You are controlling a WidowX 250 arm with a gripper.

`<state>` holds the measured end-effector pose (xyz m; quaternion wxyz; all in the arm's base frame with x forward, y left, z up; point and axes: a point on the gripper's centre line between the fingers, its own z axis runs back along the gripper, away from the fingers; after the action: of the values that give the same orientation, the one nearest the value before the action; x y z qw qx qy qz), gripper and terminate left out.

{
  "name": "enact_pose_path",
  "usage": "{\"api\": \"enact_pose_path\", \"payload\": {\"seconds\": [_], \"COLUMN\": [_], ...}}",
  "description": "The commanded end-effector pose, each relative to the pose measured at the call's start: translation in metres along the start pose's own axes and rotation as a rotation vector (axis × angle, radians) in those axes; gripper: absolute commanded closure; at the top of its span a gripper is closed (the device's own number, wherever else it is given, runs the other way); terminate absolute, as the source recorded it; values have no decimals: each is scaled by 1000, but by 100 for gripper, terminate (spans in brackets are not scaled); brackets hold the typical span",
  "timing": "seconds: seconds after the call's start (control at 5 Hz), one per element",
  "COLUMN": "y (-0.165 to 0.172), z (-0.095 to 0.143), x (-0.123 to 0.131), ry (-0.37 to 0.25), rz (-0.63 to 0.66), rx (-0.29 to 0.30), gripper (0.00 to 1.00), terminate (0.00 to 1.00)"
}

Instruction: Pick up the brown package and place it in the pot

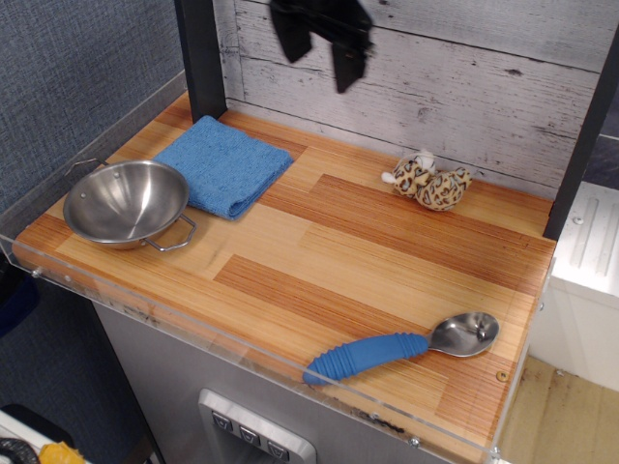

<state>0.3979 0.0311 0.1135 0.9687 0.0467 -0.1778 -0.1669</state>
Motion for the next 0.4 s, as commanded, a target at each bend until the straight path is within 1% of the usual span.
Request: {"api": "enact_pose_path", "payload": {"seconds": [0.0,0.2], "y": [-47,-60], "z": [-19,-39], "x": [26,30], "ry": [-80,-106], "rz": [-85,-85], "rx": [-63,-107], "gripper": [0,0], "terminate": [0,0]}}
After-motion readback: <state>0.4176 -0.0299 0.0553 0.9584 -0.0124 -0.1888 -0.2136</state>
